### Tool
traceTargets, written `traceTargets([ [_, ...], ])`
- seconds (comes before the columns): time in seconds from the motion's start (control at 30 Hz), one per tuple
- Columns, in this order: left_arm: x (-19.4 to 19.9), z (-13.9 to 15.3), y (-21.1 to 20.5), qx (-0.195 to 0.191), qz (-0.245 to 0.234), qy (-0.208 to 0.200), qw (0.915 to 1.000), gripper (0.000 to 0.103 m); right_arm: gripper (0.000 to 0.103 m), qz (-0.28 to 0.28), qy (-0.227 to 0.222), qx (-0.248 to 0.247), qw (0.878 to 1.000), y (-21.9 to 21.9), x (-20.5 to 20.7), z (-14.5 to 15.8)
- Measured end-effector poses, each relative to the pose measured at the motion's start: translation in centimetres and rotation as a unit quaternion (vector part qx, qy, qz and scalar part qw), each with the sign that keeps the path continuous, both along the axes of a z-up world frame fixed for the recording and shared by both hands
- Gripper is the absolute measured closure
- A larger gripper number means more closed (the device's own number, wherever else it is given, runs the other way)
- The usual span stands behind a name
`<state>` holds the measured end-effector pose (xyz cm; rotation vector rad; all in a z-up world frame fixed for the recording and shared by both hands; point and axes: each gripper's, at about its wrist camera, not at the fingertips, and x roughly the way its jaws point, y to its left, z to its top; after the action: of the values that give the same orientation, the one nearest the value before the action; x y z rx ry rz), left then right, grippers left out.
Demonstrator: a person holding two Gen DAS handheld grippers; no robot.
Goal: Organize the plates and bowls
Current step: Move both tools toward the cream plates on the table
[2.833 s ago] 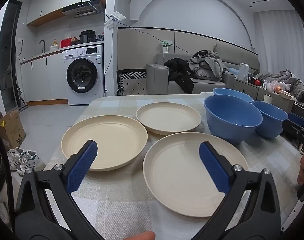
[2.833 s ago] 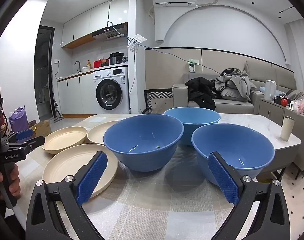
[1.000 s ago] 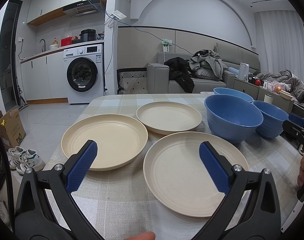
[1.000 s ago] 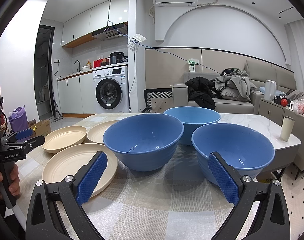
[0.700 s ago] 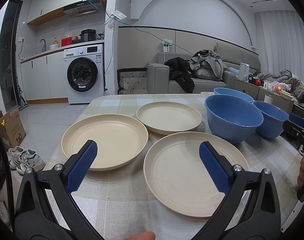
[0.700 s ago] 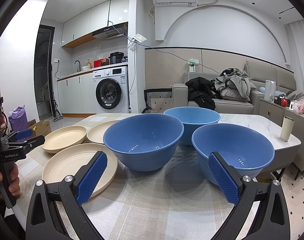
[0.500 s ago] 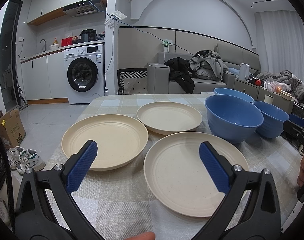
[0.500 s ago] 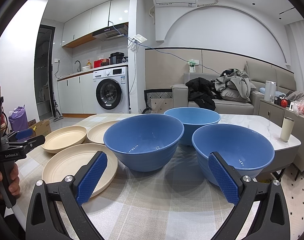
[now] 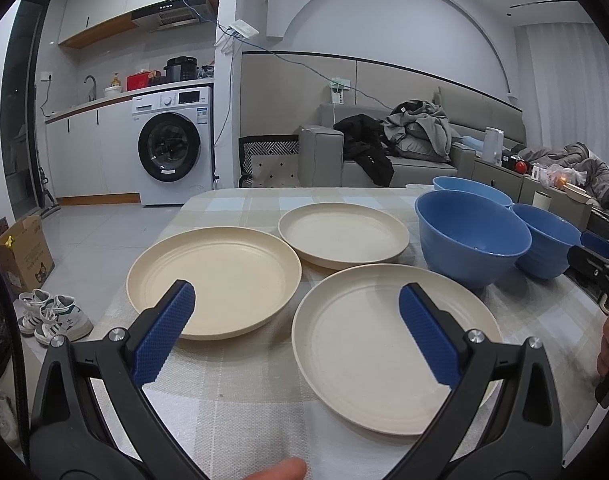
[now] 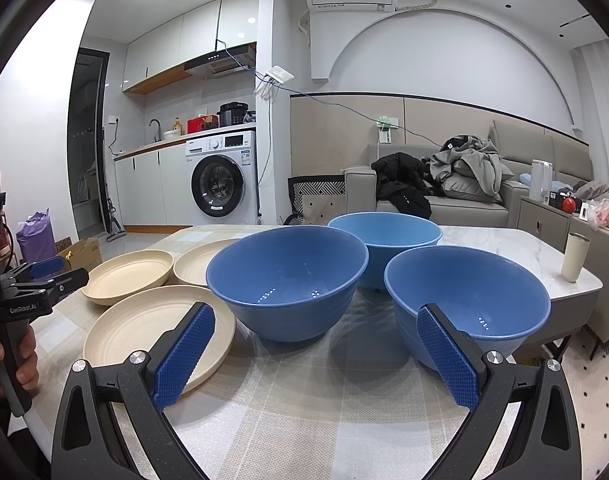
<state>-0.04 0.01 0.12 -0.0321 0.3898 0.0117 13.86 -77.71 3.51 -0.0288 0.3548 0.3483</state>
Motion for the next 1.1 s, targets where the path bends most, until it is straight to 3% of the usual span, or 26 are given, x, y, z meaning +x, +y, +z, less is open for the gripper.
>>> traceTargets([
  [0.37,-0.2,0.7,0.8,-0.013,-0.004,0.004,0.9999,0.001,0.000,0.009,0.010,-0.006,1.000,1.5,0.7,0.6],
  [1.1,-0.9,6.2,5.6,-0.008,0.034,0.014,0.9993,0.001,0.000,0.067,0.052,0.002,0.996,7.8,1.6,5.2],
])
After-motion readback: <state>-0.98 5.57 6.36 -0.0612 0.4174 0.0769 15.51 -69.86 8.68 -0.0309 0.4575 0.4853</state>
